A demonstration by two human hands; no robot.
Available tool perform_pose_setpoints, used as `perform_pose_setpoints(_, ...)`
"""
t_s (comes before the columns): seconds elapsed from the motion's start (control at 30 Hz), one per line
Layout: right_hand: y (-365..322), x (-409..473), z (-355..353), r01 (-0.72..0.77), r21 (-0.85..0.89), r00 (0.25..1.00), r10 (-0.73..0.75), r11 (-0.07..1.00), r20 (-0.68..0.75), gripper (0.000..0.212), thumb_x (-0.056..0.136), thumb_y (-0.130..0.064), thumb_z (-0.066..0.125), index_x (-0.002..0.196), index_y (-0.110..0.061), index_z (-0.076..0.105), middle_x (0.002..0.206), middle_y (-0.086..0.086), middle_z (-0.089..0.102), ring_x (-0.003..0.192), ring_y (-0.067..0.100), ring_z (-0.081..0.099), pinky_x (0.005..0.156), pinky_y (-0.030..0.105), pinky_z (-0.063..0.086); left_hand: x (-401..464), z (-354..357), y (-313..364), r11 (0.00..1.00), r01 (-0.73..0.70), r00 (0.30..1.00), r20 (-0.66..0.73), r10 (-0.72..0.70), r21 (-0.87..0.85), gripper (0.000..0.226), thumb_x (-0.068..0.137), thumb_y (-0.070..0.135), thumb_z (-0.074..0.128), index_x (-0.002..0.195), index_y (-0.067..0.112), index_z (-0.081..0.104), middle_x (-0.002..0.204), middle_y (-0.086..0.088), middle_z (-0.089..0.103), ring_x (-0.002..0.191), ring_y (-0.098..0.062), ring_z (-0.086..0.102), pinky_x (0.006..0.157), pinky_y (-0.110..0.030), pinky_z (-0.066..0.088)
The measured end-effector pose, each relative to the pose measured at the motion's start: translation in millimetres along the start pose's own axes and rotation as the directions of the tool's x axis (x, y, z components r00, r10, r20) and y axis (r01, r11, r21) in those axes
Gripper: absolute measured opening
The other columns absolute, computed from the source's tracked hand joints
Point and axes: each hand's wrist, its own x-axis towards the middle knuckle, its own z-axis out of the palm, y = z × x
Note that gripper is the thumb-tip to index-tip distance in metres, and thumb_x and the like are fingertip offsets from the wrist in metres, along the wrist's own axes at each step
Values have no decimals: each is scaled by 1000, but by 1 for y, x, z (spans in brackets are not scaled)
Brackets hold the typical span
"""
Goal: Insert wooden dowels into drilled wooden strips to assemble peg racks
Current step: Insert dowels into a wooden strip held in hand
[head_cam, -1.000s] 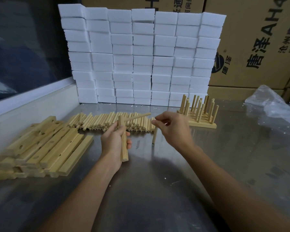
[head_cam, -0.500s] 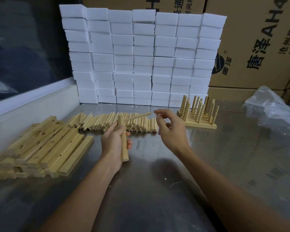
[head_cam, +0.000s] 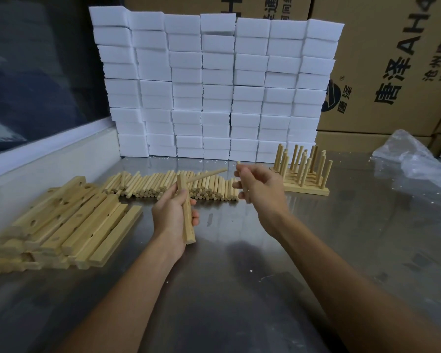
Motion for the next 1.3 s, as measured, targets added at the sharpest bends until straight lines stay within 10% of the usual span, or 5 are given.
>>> perform_pose_setpoints(0.2, 2, 2, -1, -99, -4, 993, 99, 995, 57, 56, 87, 26, 41, 129, -8, 58, 115, 4, 63, 97, 15, 68, 78, 29, 59, 0, 0, 1, 1000, 0, 1000, -3, 0, -16, 34, 99, 8, 53, 130, 18, 64, 71, -10, 56, 43, -15, 49, 38, -24, 40)
perform_pose_setpoints(0.57, 17, 4, -3, 167, -478, 986, -155, 863, 65, 31, 99, -28, 56, 83, -7, 71, 61, -9, 58, 52, -2, 51, 54, 19, 40, -2, 2, 3, 1000, 12, 1000, -15, -13, -26, 32, 99, 9, 52, 127, 18, 65, 72, -10, 60, 44, -15, 50, 37, -24, 41)
perform_pose_setpoints(0.8, 14, -2, 2, 160, -372, 980, -102, 914, 172, 47, 94, -6, 48, 138, -23, 43, 79, 8, 72, 77, 29, 70, 74, 52, 58, -1, 2, 5, 989, 91, 995, -20, -94, -117, 24, 101, 12, 48, 121, 15, 62, 74, -9, 56, 43, -14, 50, 37, -22, 40)
perform_pose_setpoints(1.13, 11, -6, 11, 362, -423, 926, -268, 831, 267, 25, 104, -40, 41, 103, -24, 60, 57, -14, 50, 50, 2, 42, 49, 19, 33, -2, 1, 9, 955, 198, 980, 33, -196, -220, 26, 99, 19, 52, 119, 5, 60, 70, -8, 60, 46, -15, 52, 40, -22, 44)
perform_pose_setpoints(1.3, 10, -6, 13, 409, -544, 911, -294, 732, 289, 30, 98, -42, 54, 85, -21, 71, 63, -1, 62, 59, 13, 55, 57, 34, 45, -5, 3, 11, 959, 202, 979, 45, -197, -199, 26, 99, 20, 54, 118, 4, 60, 69, -7, 60, 48, -16, 52, 41, -22, 44)
